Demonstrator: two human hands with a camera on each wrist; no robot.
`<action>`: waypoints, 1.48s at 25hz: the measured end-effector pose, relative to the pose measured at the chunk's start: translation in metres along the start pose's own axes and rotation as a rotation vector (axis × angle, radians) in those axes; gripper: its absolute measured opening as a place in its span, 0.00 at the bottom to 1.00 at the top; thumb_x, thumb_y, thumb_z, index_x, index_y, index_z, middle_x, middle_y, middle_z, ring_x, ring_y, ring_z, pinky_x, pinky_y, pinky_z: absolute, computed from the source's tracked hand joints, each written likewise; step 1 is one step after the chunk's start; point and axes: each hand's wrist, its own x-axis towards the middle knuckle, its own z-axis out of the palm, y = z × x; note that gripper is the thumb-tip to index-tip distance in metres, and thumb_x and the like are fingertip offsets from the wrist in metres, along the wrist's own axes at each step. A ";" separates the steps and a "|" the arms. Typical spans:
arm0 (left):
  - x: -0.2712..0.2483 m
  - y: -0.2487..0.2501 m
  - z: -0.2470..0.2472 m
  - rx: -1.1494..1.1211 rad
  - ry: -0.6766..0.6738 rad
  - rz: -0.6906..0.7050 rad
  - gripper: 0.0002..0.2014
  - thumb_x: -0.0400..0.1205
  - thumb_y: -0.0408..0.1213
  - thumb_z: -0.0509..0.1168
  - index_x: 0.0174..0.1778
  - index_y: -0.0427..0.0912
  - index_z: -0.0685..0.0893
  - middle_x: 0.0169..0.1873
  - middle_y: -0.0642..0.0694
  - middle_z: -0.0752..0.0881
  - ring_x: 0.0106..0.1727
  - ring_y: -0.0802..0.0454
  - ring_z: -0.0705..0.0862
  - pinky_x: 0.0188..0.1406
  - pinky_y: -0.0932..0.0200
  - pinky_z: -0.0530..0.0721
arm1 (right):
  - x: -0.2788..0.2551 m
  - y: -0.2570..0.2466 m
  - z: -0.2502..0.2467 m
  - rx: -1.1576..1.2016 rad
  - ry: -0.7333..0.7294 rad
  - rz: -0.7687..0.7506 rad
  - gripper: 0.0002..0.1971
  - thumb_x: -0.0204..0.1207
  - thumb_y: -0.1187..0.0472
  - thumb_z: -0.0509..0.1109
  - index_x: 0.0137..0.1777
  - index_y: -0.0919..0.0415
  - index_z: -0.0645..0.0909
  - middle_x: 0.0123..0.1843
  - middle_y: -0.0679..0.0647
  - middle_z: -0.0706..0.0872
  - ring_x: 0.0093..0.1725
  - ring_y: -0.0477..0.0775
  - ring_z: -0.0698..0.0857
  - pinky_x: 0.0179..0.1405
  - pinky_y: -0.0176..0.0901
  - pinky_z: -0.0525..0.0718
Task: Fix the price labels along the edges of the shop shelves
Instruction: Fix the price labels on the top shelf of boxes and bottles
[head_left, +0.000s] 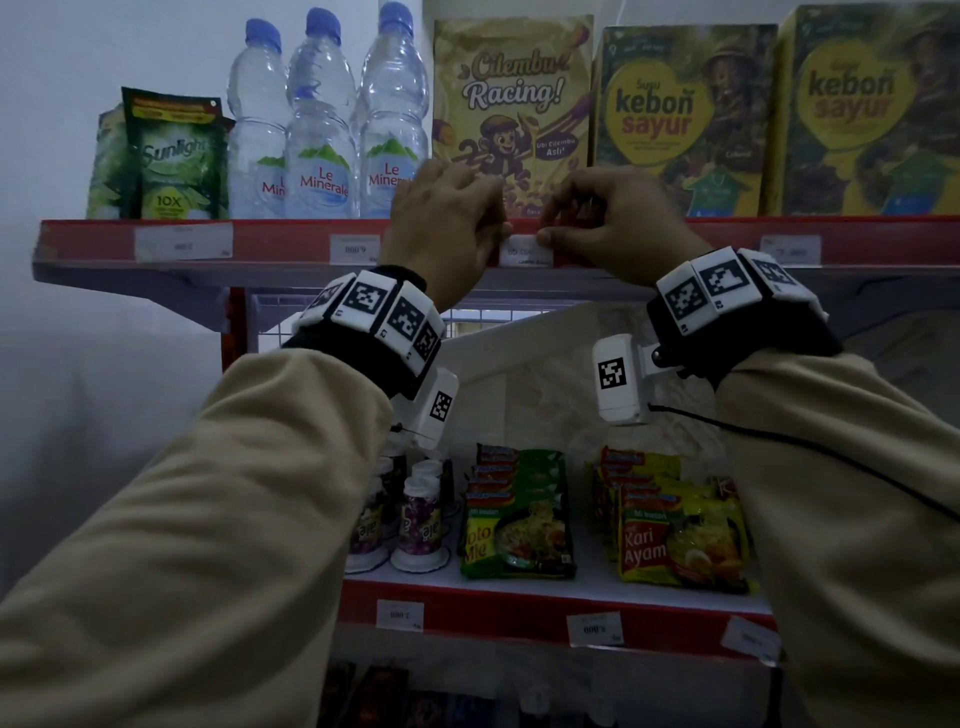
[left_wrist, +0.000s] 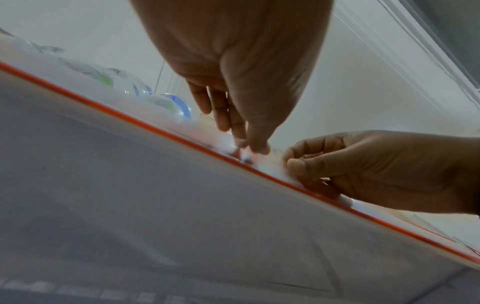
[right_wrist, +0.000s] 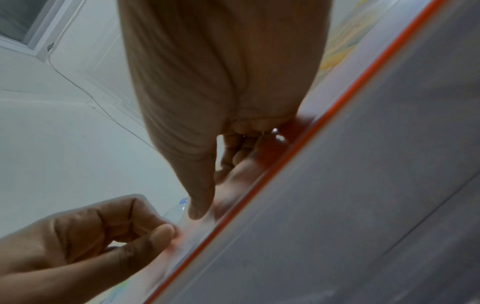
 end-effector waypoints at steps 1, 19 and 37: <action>-0.001 0.000 -0.002 0.030 0.012 -0.001 0.09 0.80 0.42 0.66 0.50 0.42 0.83 0.53 0.41 0.79 0.59 0.41 0.74 0.56 0.51 0.70 | -0.001 0.000 0.002 -0.013 0.022 -0.013 0.09 0.69 0.58 0.79 0.47 0.58 0.86 0.41 0.45 0.79 0.39 0.42 0.75 0.43 0.34 0.73; -0.054 -0.085 -0.056 0.172 -0.149 -0.006 0.17 0.79 0.40 0.64 0.65 0.51 0.82 0.56 0.44 0.80 0.58 0.43 0.76 0.55 0.48 0.75 | 0.011 -0.080 0.090 -0.299 0.161 0.024 0.13 0.72 0.52 0.67 0.56 0.47 0.83 0.58 0.52 0.79 0.66 0.61 0.71 0.62 0.54 0.65; -0.067 -0.128 -0.061 0.113 -0.074 -0.097 0.23 0.82 0.44 0.61 0.75 0.47 0.72 0.63 0.42 0.74 0.65 0.43 0.70 0.63 0.49 0.70 | 0.035 -0.131 0.123 -0.532 0.004 0.221 0.31 0.67 0.38 0.67 0.61 0.60 0.69 0.66 0.61 0.71 0.68 0.64 0.66 0.65 0.62 0.63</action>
